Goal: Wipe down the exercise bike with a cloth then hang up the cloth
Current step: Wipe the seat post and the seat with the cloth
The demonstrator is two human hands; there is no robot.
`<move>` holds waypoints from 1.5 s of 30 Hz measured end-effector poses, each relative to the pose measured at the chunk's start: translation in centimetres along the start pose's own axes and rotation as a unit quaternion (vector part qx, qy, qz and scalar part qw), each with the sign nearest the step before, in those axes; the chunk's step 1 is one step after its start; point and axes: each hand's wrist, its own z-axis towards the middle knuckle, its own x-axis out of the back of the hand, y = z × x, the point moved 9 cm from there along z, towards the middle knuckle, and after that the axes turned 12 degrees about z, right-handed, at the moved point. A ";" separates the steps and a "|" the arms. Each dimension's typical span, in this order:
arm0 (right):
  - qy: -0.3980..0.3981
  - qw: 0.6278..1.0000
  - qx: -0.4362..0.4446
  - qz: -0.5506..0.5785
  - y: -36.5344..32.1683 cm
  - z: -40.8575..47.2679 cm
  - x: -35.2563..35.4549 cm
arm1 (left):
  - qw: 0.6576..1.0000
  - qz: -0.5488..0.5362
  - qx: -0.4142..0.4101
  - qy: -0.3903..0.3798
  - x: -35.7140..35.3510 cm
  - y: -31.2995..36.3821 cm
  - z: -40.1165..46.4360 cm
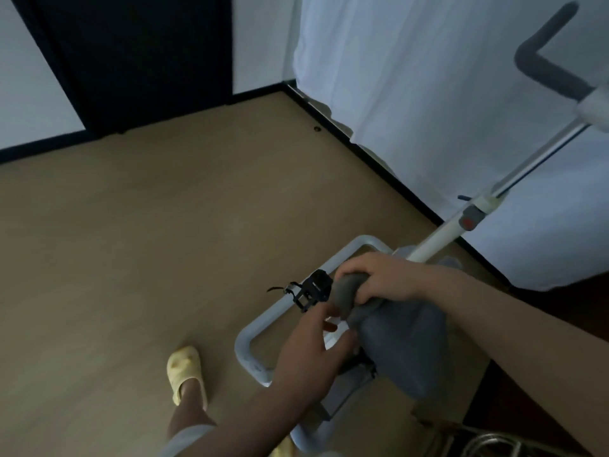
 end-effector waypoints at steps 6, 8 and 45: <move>0.056 0.995 -0.078 -0.021 2.3 0.8 2.7 | 1.000 0.021 0.003 -0.010 -0.5 -0.2 -0.1; 0.064 0.995 -0.062 -0.033 2.3 0.3 2.0 | 1.000 0.011 -0.002 -0.001 -0.2 0.2 0.2; 0.851 0.413 -0.253 0.201 0.4 -12.1 -12.1 | 0.873 0.184 -0.362 -0.270 1.2 6.9 5.9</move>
